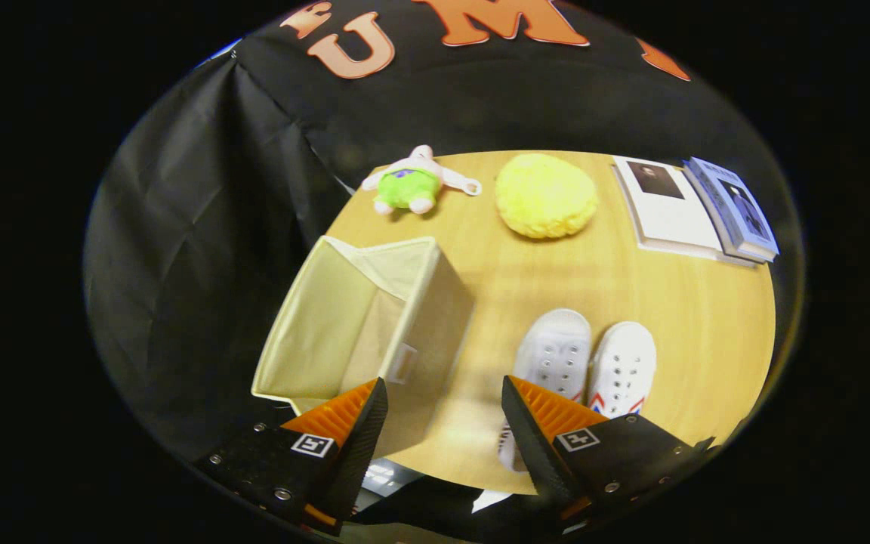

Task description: Open the storage box then place both shoes into the box .Put the left shoe in first, then the right shoe, with the right side of both shoes facing outward in a uniform manner.

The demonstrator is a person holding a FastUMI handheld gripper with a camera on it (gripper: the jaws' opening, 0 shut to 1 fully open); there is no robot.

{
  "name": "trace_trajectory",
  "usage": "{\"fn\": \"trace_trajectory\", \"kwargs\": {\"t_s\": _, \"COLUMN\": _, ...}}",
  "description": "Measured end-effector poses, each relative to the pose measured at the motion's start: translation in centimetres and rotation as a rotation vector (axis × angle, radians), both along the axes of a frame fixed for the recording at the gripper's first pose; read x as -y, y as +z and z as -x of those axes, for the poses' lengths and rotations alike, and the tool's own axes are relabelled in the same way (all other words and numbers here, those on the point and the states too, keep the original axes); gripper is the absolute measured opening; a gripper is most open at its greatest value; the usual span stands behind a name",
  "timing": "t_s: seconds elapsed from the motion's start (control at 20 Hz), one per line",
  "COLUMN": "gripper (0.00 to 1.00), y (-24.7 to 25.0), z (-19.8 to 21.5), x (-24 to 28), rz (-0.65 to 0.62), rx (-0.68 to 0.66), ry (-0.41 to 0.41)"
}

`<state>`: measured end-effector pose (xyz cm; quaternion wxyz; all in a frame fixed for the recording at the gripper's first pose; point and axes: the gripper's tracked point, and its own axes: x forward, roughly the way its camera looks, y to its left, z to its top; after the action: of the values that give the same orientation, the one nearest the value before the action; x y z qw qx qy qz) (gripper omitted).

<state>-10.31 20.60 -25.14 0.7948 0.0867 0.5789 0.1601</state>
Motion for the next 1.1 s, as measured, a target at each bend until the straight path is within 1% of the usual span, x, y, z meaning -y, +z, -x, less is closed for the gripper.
{"fn": "trace_trajectory", "kwargs": {"t_s": 0.15, "gripper": 0.91, "y": -3.0, "z": 2.2, "x": 4.3, "rz": 0.094, "rx": -0.012, "ry": -0.004}}
{"fn": "trace_trajectory", "kwargs": {"t_s": 0.25, "gripper": 0.89, "y": -5.1, "z": 3.6, "x": 5.8, "rz": 0.122, "rx": -0.025, "ry": 0.007}}
{"fn": "trace_trajectory", "kwargs": {"t_s": 0.5, "gripper": 0.81, "y": -8.5, "z": 4.4, "x": 6.9, "rz": 0.123, "rx": -0.013, "ry": -0.023}}
{"fn": "trace_trajectory", "kwargs": {"t_s": 0.55, "gripper": 0.8, "y": -9.3, "z": 4.6, "x": 7.0, "rz": 0.12, "rx": -0.022, "ry": -0.018}}
{"fn": "trace_trajectory", "kwargs": {"t_s": 0.6, "gripper": 0.76, "y": -9.8, "z": 4.5, "x": 7.1, "rz": 0.12, "rx": -0.029, "ry": -0.016}}
{"fn": "trace_trajectory", "kwargs": {"t_s": 0.7, "gripper": 0.71, "y": -10.4, "z": 4.4, "x": 6.8, "rz": 0.113, "rx": -0.021, "ry": 0.013}}
{"fn": "trace_trajectory", "kwargs": {"t_s": 0.8, "gripper": 0.63, "y": -11.1, "z": 4.1, "x": 6.8, "rz": 0.145, "rx": -0.009, "ry": 0.039}}
{"fn": "trace_trajectory", "kwargs": {"t_s": 0.85, "gripper": 0.61, "y": -11.6, "z": 3.9, "x": 6.9, "rz": 0.166, "rx": -0.001, "ry": 0.047}}
{"fn": "trace_trajectory", "kwargs": {"t_s": 0.95, "gripper": 0.55, "y": -12.8, "z": 3.7, "x": 7.8, "rz": 0.241, "rx": -0.023, "ry": 0.046}}
{"fn": "trace_trajectory", "kwargs": {"t_s": 1.0, "gripper": 0.44, "y": -13.3, "z": 3.6, "x": 7.6, "rz": 0.244, "rx": -0.039, "ry": 0.042}}
{"fn": "trace_trajectory", "kwargs": {"t_s": 1.1, "gripper": 0.41, "y": -13.6, "z": 3.4, "x": 7.2, "rz": 0.218, "rx": -0.074, "ry": 0.02}}
